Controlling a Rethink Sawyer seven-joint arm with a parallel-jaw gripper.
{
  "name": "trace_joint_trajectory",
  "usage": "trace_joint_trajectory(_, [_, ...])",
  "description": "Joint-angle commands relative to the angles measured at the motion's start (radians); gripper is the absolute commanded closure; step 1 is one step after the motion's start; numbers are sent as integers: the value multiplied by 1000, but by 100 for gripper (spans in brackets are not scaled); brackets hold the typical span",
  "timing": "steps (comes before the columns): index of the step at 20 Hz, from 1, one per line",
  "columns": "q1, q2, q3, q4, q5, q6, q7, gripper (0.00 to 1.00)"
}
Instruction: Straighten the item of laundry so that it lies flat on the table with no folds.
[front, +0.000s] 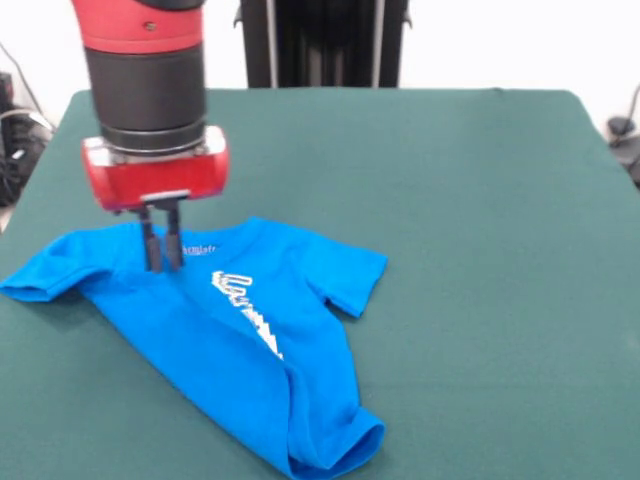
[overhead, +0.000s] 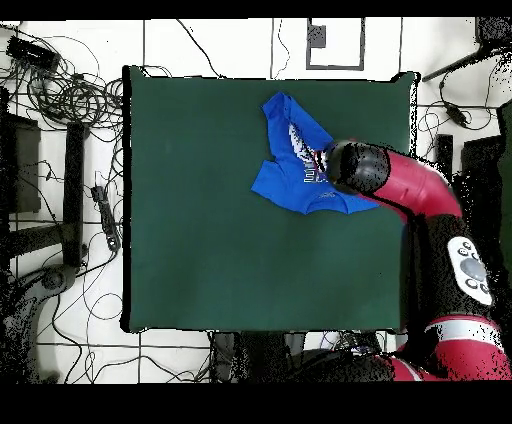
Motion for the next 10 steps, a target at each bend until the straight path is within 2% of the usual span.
trace_joint_trajectory(1, [17,114,80,-178,35,191,79,100])
trace_joint_trajectory(4, [20,144,78,-266,30,246,75,100])
trace_joint_trajectory(10, [26,238,93,-518,11,405,22,100])
